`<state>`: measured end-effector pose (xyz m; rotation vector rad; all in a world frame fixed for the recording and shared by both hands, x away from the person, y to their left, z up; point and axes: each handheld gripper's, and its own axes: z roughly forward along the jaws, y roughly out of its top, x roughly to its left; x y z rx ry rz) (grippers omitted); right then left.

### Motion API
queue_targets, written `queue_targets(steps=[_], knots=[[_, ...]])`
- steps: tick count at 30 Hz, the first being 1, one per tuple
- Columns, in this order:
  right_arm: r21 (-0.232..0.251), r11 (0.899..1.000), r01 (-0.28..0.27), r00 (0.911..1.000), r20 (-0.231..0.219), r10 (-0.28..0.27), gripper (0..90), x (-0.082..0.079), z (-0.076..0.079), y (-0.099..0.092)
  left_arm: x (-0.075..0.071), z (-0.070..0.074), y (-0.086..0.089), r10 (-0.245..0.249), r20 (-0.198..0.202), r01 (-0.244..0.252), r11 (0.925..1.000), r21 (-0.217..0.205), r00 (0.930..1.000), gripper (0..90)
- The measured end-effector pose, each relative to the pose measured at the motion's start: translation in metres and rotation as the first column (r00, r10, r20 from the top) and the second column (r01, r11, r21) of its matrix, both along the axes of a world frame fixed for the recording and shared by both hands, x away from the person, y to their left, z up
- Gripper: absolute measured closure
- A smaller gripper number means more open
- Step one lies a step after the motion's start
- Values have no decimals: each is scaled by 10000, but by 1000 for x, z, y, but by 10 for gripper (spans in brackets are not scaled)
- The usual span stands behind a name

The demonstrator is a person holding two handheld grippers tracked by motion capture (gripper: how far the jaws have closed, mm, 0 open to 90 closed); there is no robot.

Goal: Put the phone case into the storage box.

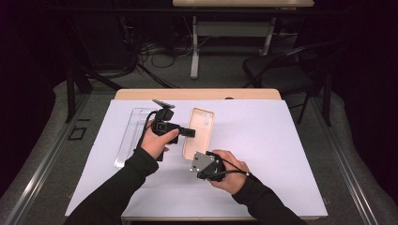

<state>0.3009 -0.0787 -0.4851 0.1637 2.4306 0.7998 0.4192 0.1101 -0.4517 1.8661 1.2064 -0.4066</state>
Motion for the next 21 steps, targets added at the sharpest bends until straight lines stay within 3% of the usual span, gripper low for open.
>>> queue_targets(steps=[5, 11, 16, 21], knots=[[293, 9994, 170, 9996, 204, -176, 668, -3, 2, -4, -1, 0, 2, 24, 142, -23, 9999, -110, 9999, 812], [691, 9969, 372, 9985, 380, -399, 603, -6, 6, -13, -5, 1, 4, 187, 645, -192, 9998, 71, 9977, 812], [1142, 9907, 746, 9946, 631, -822, 550, -9, 12, -21, -9, -1, 4, 157, 1060, -148, 9999, -88, 9942, 812], [1461, 9840, 1023, 9922, 557, -1114, 527, -10, 14, -29, -13, -2, 6, 205, 1385, -177, 9996, -208, 9902, 812]])
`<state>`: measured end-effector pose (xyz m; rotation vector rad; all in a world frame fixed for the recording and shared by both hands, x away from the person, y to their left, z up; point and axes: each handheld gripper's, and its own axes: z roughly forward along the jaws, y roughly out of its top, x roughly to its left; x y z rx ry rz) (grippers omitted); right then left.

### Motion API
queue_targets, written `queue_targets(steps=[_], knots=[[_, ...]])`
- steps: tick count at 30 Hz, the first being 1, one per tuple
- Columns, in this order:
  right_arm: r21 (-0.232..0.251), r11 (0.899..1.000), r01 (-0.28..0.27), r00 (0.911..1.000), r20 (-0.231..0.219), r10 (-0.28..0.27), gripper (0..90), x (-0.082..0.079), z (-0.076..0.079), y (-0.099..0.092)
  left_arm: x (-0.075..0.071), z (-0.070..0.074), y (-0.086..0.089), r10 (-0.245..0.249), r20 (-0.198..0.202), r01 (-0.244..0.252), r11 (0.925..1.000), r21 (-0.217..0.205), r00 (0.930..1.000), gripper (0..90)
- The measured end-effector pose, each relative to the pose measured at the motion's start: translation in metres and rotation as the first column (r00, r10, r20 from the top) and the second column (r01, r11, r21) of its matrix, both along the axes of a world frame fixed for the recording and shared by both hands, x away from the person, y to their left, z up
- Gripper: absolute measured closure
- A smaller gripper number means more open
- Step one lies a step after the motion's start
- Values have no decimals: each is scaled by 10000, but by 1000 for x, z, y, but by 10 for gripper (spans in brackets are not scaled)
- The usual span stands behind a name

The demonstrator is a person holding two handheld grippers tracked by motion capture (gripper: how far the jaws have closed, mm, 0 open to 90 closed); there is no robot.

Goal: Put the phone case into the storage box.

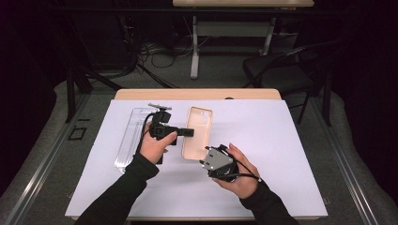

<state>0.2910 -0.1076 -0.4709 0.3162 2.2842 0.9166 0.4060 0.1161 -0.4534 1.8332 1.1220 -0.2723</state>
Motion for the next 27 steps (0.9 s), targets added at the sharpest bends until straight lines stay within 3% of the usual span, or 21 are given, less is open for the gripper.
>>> queue_targets(steps=[1, 2, 7, 17, 25, 27], knots=[[2, 10000, 49, 10000, -65, -49, 528, 0, 1, -1, -2, 2, 1, 85, 123, -87, 9998, 169, 9999, 813], [42, 10000, 2, 9999, -133, -2, 528, 0, 1, -3, -4, 1, 1, 69, 178, -66, 9999, -155, 9998, 812], [444, 9990, 110, 9988, -491, -88, 533, 2, 4, -7, -10, 1, 4, 68, 546, -38, 9985, -541, 9985, 812], [1079, 9934, 384, 9938, -1084, -266, 519, 9, 13, -9, -23, 0, 14, 234, 1237, -118, 9955, -938, 9920, 812], [2050, 9740, 964, 9799, -1913, -567, 514, 15, 23, -15, -32, 3, 25, 485, 1931, -217, 9901, -1389, 9800, 812], [2106, 9716, 1076, 9786, -1951, -661, 515, 15, 24, -18, -36, 3, 28, 576, 2103, -268, 9889, -1462, 9759, 812]])
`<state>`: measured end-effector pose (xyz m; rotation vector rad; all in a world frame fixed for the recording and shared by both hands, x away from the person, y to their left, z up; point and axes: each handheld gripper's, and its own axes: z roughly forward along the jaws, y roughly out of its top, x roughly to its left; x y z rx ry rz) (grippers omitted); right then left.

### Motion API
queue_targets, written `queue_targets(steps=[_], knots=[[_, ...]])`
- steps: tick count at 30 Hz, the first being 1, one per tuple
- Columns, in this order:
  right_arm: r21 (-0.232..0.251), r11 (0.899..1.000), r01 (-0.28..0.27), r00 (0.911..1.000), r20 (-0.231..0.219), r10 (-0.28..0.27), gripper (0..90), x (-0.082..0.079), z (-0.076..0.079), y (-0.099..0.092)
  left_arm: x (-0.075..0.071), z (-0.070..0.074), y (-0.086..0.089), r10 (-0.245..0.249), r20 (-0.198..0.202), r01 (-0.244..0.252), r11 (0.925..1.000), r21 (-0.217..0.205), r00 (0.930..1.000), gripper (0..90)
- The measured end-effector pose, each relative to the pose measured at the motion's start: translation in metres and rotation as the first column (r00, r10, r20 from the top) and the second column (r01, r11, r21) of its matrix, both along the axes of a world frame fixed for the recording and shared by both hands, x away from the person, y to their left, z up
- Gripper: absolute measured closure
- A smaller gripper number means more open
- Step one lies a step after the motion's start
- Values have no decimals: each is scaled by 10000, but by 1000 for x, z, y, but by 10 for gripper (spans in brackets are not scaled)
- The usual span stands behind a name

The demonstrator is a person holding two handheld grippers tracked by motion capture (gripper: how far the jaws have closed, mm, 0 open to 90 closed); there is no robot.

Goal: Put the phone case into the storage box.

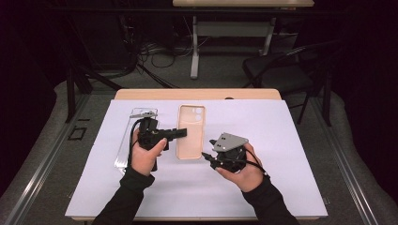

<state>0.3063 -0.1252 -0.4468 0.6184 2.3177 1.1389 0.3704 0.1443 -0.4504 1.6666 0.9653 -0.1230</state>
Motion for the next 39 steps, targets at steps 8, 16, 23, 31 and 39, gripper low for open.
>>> queue_targets(steps=[8, 16, 23, 31, 39], knots=[[554, 9984, 75, 9992, -399, -53, 523, -1, -4, -10, -9, 3, 5, -62, 375, 71, 9997, -232, 9993, 811], [1814, 9834, -10, 9935, -1117, 216, 534, 1, -8, -19, -13, -3, 6, -168, 308, 182, 9987, -472, 9994, 811], [2392, 9709, 128, 9885, -1495, 238, 539, 2, -14, -23, -14, -7, 3, -245, 511, 258, 9994, -240, 9984, 810], [2419, 9701, 189, 9861, -1645, 218, 549, 5, -18, -25, -17, -11, 0, -268, 560, 285, 9991, -302, 9981, 811], [2676, 9629, 343, 9809, -1937, 189, 552, 6, -21, -27, -20, -14, -4, -277, 821, 306, 9989, -352, 9962, 811]])
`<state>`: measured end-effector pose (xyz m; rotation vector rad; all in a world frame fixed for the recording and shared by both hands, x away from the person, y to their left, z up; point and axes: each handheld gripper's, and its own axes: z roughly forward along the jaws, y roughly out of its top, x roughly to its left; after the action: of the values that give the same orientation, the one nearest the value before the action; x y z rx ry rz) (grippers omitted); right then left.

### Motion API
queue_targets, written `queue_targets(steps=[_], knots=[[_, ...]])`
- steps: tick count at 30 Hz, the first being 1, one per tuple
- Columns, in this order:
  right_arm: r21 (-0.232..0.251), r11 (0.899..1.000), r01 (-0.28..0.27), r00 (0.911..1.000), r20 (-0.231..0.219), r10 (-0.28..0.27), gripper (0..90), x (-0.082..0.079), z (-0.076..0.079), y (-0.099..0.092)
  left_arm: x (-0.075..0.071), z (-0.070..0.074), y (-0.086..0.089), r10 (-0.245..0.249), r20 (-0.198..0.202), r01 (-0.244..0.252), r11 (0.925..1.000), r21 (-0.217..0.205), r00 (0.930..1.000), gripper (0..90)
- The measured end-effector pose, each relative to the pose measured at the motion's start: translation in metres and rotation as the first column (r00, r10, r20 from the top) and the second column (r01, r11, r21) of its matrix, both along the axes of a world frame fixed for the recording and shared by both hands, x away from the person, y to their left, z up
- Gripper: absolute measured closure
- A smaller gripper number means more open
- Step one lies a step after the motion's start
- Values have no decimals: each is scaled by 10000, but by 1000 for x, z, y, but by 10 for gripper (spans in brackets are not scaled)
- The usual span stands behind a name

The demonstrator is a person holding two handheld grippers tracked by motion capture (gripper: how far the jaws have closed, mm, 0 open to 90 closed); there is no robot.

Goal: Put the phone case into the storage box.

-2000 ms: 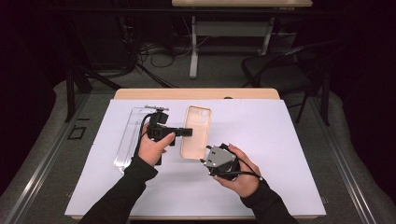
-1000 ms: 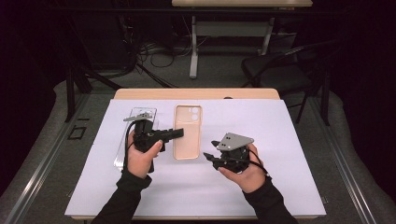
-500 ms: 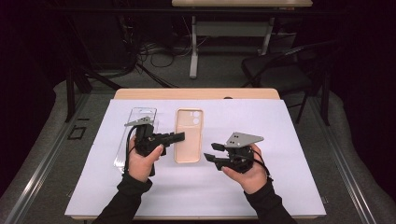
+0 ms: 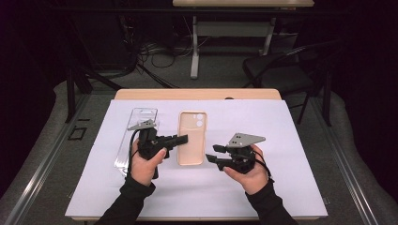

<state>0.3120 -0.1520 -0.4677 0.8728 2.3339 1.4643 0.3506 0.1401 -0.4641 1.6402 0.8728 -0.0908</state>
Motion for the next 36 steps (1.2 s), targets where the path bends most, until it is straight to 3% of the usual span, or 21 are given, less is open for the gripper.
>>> queue_targets(steps=[6, 22, 36], knots=[[341, 9994, 49, 9999, -139, -44, 563, 1, -3, -2, -1, -1, 0, -17, 111, 17, 10000, -5, 9999, 811], [613, 9981, 50, 9995, -302, -32, 566, 2, -5, -3, -4, -3, -2, -39, 230, 42, 9999, -149, 9997, 811], [1152, 9933, 39, 9984, -556, 26, 580, 2, -4, -6, -8, -7, -12, -376, 365, 383, 9991, -177, 9986, 811]])
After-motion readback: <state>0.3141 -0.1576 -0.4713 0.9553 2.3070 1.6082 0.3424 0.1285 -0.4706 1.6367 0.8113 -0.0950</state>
